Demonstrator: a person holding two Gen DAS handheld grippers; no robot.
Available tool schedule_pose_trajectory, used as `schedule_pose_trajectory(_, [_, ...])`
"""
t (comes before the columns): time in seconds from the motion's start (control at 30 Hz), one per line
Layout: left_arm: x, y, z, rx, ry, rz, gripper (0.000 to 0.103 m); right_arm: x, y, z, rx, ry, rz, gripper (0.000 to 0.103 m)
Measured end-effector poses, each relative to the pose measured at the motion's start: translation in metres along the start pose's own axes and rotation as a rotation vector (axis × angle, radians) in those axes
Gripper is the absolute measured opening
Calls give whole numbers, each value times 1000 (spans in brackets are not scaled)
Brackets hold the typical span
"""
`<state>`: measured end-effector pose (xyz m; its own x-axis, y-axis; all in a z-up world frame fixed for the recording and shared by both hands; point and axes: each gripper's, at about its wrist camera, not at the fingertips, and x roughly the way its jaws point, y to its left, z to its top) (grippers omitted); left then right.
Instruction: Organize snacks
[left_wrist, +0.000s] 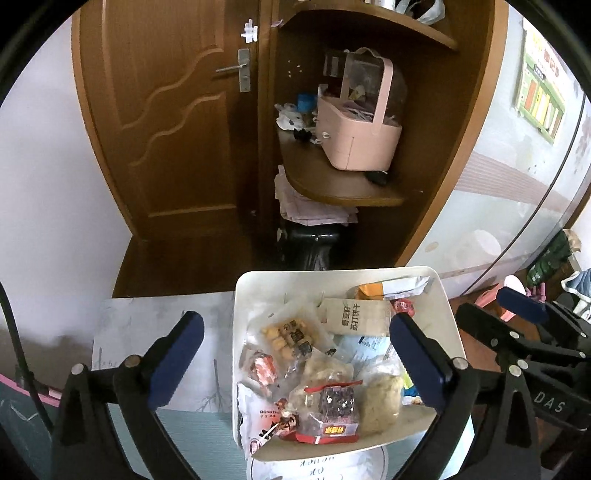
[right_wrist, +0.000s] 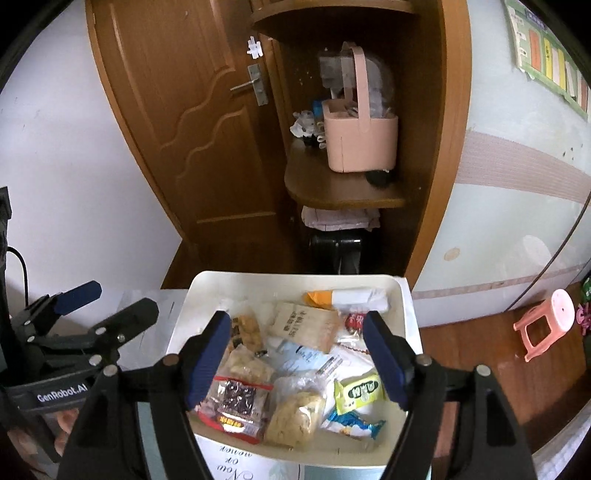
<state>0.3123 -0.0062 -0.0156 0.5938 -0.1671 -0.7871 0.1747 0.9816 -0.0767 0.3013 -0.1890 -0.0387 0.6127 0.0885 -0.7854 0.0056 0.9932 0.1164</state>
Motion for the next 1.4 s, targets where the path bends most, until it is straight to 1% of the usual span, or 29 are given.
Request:
schedule_pose_trajectory(0.27, [-18,-6,-11,-17,4,-2,100,-20,-1,-13,9,-1,6,75])
schedule_pose_trajectory(0.43, [-40,-14,-27,-18,-2,-9,100,-38,-1,-26,8,-1,0,75])
schedule_pose_trajectory(0.57, [-59,-22,-44,-5,-5,-16,100,-56,-2,-46,16,12,6,75])
schedule_pose_trajectory(0.73, [-89,-31,-75,15,-12,-21,100,-78,-4,-78,29,28,22,75])
schedule_pose_trajectory(0.9, [-119,-34,-112,9,12,-30,100,-102,-4,-116,65,67,52,75])
schedule_pose_trajectory(1.03, [-147,-35,-144,2,24,-28,100,-124,3,-144,63,81,59,75])
schedule_pose_trajectory(1.2, [-178,-37,-174,-6,12,-9,100,-148,9,-177,84,110,88,75])
schedule_pose_trajectory(1.4, [-203,-36,-203,-23,35,1,100,-174,20,-206,71,123,93,75])
